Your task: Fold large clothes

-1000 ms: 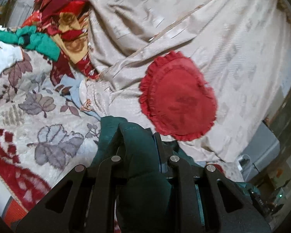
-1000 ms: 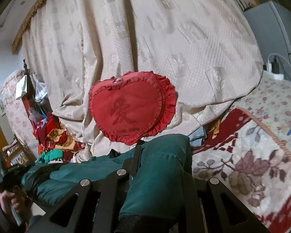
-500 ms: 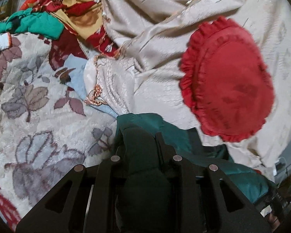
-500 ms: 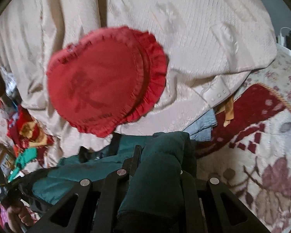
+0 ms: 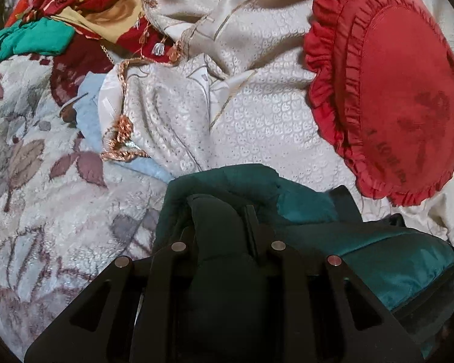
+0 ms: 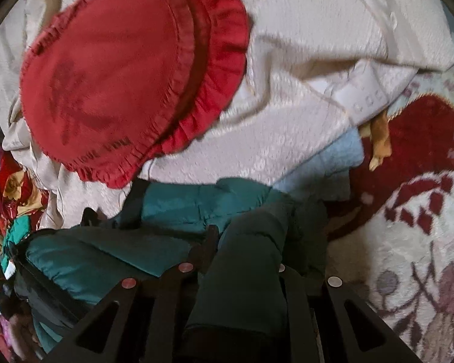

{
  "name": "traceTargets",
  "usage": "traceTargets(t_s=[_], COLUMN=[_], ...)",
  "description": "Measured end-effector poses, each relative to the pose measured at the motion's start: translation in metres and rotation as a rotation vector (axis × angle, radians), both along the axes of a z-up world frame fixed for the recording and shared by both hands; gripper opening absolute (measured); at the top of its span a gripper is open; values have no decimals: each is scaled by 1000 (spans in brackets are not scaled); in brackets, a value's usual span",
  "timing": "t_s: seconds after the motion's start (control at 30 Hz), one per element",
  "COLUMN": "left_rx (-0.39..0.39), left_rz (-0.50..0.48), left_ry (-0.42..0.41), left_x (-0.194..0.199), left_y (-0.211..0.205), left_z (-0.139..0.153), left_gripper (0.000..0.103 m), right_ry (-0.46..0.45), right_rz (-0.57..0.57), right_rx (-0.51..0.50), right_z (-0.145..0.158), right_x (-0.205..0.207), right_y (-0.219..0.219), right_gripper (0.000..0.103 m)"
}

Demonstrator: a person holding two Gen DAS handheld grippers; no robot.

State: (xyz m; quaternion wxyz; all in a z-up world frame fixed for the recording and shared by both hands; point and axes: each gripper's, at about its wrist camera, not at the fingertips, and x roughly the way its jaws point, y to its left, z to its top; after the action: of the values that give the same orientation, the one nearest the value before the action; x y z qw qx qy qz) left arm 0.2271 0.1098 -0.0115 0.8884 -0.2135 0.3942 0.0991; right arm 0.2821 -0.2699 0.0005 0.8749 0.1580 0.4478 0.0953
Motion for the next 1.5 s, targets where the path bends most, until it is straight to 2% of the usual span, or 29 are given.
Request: traceTargets(t_s=[0.17, 0.37, 0.4, 0.47, 0.5, 0.53, 0.63, 0.73, 0.8, 1.07, 1.2, 1.27, 1.4, 1.5], left_rx=[-8, -70, -90, -189, -226, -292, -410, -475, -488, -460, -449, -445, -418, -361], left_rz=[2, 3, -2, -26, -34, -42, -33, -29, -26, -1, 2, 0, -4, -23], left_ry=[0, 9, 9, -9, -18, -48, -136, -197, -215, -294, -319, -335, -349, -337], left_x=[2, 3, 4, 4, 4, 3, -3, -7, -8, -12, -15, -16, -17, -8], left_y=[0, 4, 5, 13, 14, 19, 28, 36, 38, 44, 44, 44, 42, 31], left_z=[0, 4, 4, 5, 7, 10, 20, 29, 33, 47, 53, 56, 61, 65], left_gripper=[22, 28, 34, 50, 63, 72, 81, 81, 81, 82, 82, 82, 82, 82], right_ry=[62, 47, 48, 51, 55, 59, 35, -7, -49, -99, -143, -173, -223, -235], right_rz=[14, 0, -9, -28, -47, -73, -153, -192, -187, -164, -161, -168, -166, -134], right_rx=[69, 115, 134, 174, 209, 255, 425, 532, 544, 574, 597, 606, 583, 499], right_z=[-14, -13, -12, -11, -9, -8, -1, 7, 17, 30, 35, 39, 51, 59], right_x=[13, 11, 10, 8, 7, 6, -1, -6, -9, -9, -14, -17, -20, -18], right_y=[-5, -8, -10, -13, -17, -22, -39, -47, -46, -44, -49, -50, -49, -39], right_gripper=[15, 22, 24, 28, 30, 32, 43, 56, 58, 67, 82, 83, 83, 83])
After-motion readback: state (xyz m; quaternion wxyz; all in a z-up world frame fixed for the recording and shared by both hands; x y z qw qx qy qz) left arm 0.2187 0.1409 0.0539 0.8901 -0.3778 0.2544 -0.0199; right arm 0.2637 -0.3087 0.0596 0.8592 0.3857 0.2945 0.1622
